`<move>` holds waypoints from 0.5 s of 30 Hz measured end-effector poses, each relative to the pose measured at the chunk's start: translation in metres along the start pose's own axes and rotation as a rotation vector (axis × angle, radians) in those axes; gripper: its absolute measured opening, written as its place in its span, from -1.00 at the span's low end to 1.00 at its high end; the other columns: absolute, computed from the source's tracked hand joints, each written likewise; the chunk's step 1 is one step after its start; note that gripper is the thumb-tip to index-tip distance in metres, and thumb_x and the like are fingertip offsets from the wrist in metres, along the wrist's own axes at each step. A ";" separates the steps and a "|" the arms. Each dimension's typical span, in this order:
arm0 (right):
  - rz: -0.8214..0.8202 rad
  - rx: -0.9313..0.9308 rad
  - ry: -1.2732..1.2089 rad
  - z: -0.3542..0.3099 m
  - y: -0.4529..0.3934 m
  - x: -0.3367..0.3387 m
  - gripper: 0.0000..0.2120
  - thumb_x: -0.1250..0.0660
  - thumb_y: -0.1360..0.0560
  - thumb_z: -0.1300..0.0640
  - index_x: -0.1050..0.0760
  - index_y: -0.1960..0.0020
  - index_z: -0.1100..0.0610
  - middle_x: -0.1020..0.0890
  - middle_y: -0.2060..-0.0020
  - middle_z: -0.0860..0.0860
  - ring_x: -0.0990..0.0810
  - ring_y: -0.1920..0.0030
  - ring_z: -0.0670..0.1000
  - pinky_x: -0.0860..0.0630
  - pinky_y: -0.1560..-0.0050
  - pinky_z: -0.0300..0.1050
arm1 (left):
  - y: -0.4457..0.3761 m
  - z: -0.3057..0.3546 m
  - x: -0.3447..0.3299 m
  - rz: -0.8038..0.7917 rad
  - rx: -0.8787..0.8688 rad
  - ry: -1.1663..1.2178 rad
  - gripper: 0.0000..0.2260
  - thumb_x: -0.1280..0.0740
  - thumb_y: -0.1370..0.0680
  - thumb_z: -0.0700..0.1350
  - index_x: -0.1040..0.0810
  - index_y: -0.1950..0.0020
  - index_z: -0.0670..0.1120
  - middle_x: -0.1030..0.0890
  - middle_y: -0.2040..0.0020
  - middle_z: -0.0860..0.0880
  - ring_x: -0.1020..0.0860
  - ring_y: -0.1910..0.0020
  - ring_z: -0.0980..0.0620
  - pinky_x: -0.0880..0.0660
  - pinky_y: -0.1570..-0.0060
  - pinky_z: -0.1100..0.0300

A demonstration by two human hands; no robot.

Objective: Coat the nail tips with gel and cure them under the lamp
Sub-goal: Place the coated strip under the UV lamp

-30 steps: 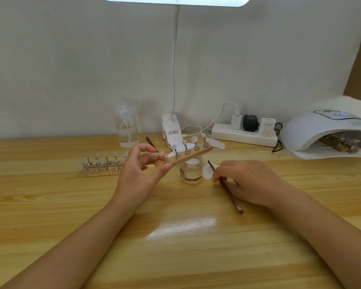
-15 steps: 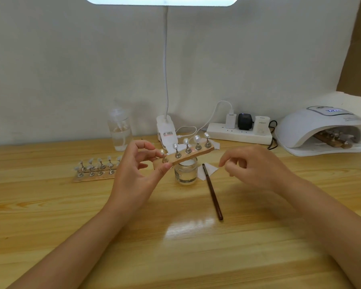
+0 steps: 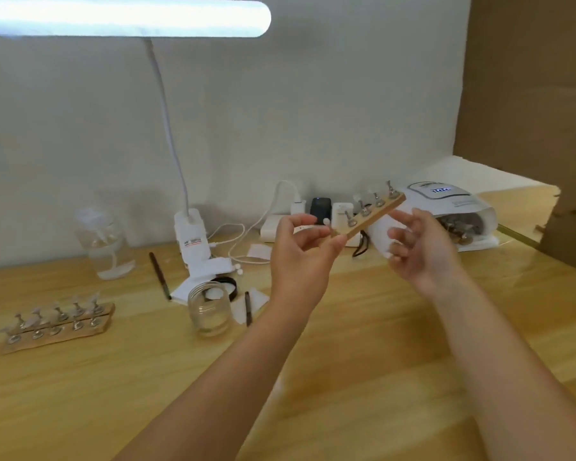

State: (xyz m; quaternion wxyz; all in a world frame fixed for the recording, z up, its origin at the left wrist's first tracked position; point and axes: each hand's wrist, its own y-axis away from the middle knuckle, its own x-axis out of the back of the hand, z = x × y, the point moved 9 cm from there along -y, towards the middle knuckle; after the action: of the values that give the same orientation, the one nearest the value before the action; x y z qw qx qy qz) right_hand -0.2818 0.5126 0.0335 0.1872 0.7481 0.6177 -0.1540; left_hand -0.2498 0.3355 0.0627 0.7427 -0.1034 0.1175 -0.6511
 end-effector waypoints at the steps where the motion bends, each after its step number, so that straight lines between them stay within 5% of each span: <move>1: 0.036 0.014 -0.085 -0.003 -0.002 0.010 -0.72 -0.10 -0.59 -0.03 -0.52 0.09 0.08 -0.45 0.53 -0.08 -0.27 0.60 -0.14 -0.25 0.57 -0.37 | -0.005 -0.008 -0.015 0.001 0.022 0.035 -0.73 -0.44 -0.42 -0.17 -0.39 0.07 0.07 -0.63 0.13 0.07 -0.56 0.20 0.28 -0.44 0.26 0.48; 9: 0.219 0.123 -0.291 -0.027 -0.022 0.078 -0.63 -0.11 -0.57 -0.12 -0.50 0.18 0.12 -0.40 0.53 -0.05 -0.25 0.60 -0.13 -0.22 0.62 -0.37 | -0.037 -0.048 -0.112 -0.360 0.135 0.058 -0.71 -0.44 -0.43 -0.14 -0.43 -0.04 0.09 -0.64 0.14 0.12 -0.58 0.17 0.28 -0.50 0.18 0.38; 15: 0.268 -0.016 0.012 -0.023 -0.033 0.103 -0.74 -0.29 -0.50 -0.05 -0.49 0.21 0.14 -0.50 0.59 -0.05 -0.33 0.65 -0.15 -0.30 0.64 -0.37 | -0.052 -0.069 -0.109 -0.386 0.158 -0.025 -0.66 -0.44 -0.42 -0.13 -0.46 -0.13 0.07 -0.65 0.04 0.03 -0.59 0.03 0.16 -0.49 -0.02 0.25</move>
State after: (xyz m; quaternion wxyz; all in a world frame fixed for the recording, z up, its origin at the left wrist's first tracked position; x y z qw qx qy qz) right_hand -0.2951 0.6181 0.0035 0.2083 0.8232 0.5148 -0.1180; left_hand -0.3339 0.4363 0.0174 0.6112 -0.0734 0.0347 -0.7873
